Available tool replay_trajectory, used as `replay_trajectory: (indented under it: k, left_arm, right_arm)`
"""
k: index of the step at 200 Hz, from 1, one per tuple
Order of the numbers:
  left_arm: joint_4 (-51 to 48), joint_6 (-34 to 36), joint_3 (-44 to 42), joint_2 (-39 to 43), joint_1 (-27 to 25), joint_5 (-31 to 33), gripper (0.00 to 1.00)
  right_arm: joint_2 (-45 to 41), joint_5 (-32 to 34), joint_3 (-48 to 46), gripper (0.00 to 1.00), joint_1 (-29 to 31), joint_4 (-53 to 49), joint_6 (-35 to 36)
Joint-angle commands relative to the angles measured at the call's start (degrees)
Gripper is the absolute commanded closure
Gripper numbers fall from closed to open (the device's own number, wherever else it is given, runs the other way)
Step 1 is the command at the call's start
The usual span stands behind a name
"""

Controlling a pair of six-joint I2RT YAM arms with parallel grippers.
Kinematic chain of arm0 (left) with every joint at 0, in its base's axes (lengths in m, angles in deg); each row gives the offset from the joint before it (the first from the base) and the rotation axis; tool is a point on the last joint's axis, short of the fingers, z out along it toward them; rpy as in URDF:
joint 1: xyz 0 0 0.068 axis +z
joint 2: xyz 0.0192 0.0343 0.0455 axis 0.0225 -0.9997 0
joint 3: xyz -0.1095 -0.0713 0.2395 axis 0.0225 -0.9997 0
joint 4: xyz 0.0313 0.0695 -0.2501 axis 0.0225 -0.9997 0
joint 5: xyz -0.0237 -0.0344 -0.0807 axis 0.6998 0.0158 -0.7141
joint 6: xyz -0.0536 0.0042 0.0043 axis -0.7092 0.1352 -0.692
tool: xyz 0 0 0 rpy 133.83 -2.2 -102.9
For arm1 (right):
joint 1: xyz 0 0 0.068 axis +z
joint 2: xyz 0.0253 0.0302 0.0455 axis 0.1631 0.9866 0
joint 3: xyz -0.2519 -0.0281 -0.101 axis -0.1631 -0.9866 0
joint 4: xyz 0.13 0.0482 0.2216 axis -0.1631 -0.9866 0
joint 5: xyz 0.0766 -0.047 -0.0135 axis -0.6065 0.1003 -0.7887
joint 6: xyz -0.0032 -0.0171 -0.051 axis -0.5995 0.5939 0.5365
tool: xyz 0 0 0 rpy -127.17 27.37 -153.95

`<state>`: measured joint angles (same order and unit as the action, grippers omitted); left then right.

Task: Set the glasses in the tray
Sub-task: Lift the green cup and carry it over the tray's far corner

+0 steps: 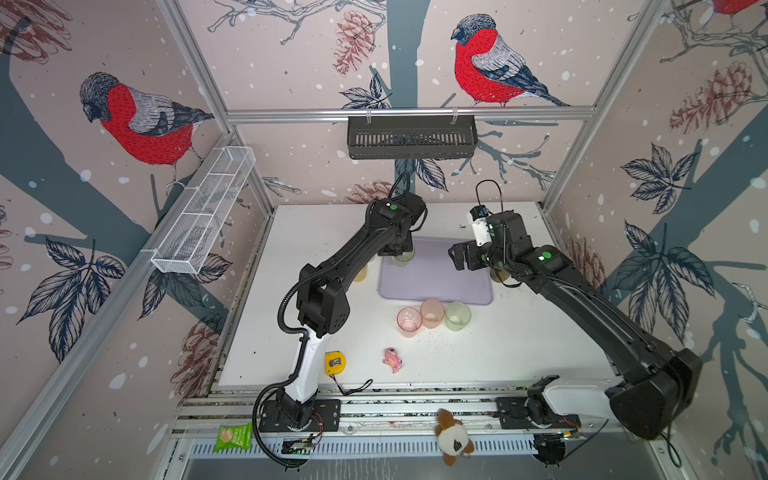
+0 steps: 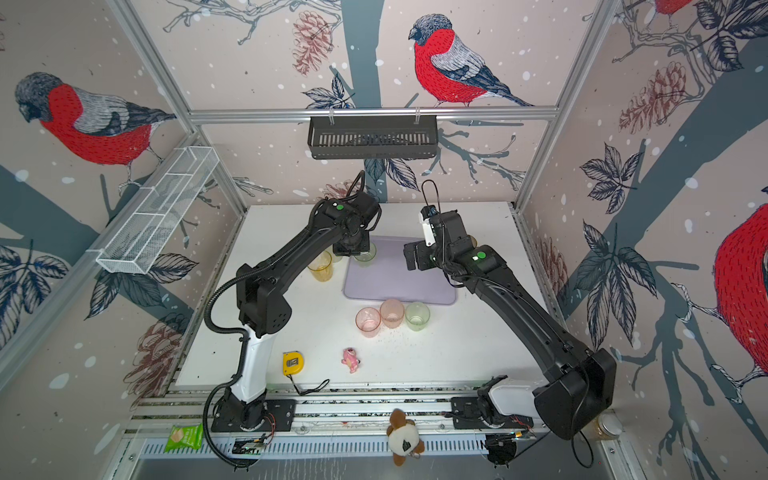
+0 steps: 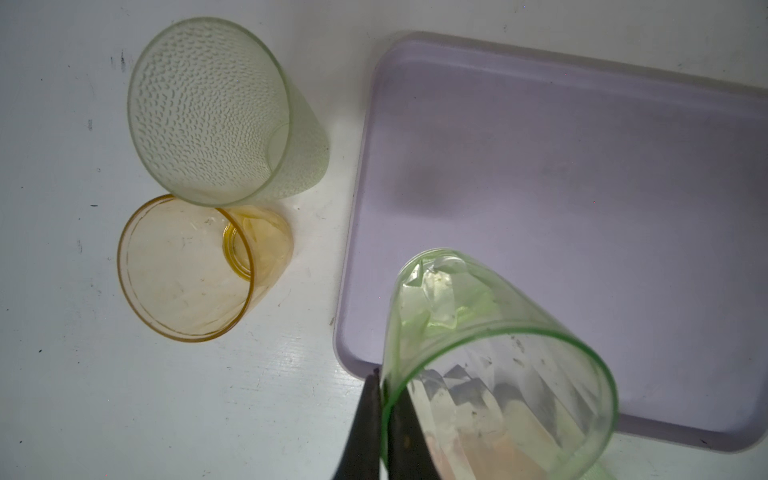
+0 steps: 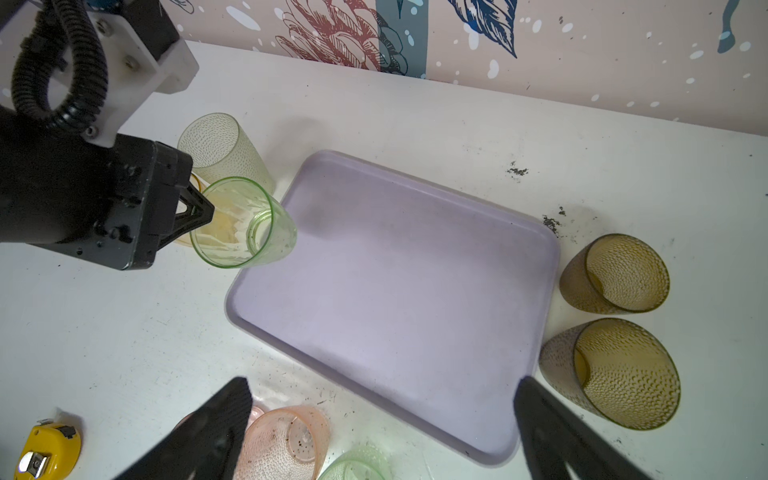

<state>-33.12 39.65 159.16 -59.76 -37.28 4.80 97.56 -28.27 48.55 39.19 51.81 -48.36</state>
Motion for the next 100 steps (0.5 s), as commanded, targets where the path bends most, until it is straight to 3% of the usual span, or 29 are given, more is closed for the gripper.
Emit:
replay_trajectory:
  k: [1, 100]
  left_arm:
    - [-3.08, -1.01, 2.22, -1.20, 0.86, 0.19, 1.00]
    - [0.88, -0.63, 4.28, -5.81, 3.39, -0.14, 1.00]
  right_arm:
    - [0.33, 0.32, 0.72, 0.00, -0.04, 0.10, -0.45]
    - [1.13, 0.11, 1.06, 0.00, -0.07, -0.08, -1.11]
